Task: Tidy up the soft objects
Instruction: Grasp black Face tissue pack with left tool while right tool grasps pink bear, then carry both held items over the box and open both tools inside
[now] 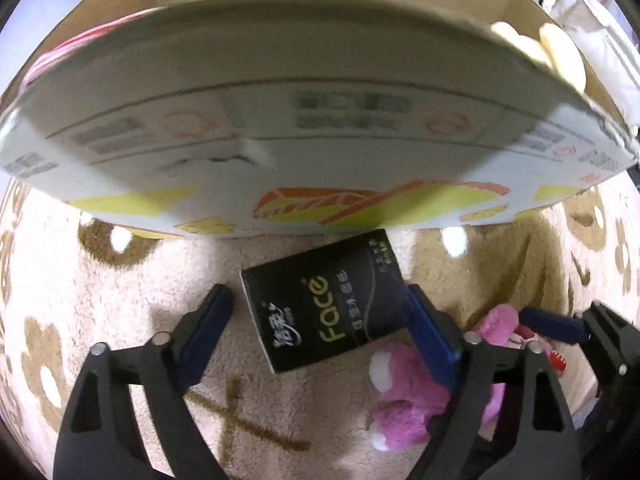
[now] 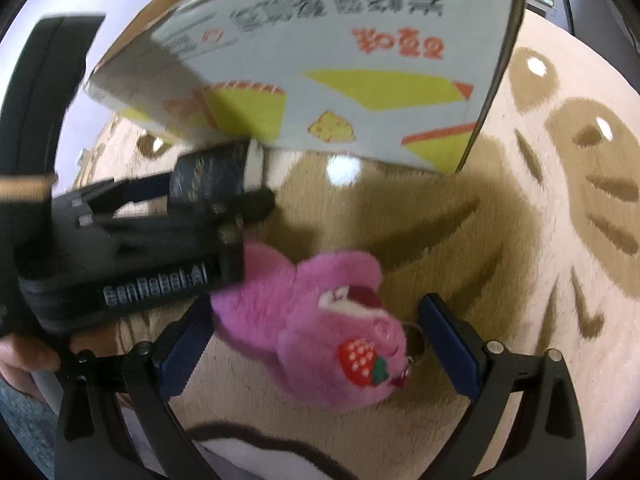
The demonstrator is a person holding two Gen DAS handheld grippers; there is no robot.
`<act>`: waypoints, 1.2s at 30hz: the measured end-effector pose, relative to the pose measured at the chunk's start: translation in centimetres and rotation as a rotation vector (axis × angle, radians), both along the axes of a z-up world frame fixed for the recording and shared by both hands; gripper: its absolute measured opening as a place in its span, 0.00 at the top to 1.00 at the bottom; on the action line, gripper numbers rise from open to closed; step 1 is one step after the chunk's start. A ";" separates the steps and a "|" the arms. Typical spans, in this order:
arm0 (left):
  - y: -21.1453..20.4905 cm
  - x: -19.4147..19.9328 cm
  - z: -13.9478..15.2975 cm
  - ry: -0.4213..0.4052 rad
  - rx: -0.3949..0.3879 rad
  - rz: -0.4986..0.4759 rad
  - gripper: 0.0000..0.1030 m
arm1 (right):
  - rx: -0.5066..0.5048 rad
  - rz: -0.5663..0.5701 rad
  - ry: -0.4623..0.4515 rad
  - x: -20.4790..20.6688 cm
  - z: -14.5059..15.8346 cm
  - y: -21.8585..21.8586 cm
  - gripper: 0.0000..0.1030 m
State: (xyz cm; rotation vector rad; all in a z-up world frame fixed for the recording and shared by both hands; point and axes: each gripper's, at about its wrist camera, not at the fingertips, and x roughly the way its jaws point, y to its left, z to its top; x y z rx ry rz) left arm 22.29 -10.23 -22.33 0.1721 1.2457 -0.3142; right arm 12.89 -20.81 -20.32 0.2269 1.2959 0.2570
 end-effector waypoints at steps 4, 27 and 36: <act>0.9 -0.4 0.4 -0.011 0.008 0.025 0.37 | -0.012 -0.022 0.009 -0.1 0.1 0.1 0.04; 4.7 -7.1 4.7 -0.165 0.046 0.125 0.38 | -0.028 -0.126 -0.141 -2.3 4.9 -2.7 0.28; 6.2 -8.5 12.5 -0.325 0.043 0.191 0.38 | 0.023 -0.155 -0.272 -3.7 9.8 -4.0 0.27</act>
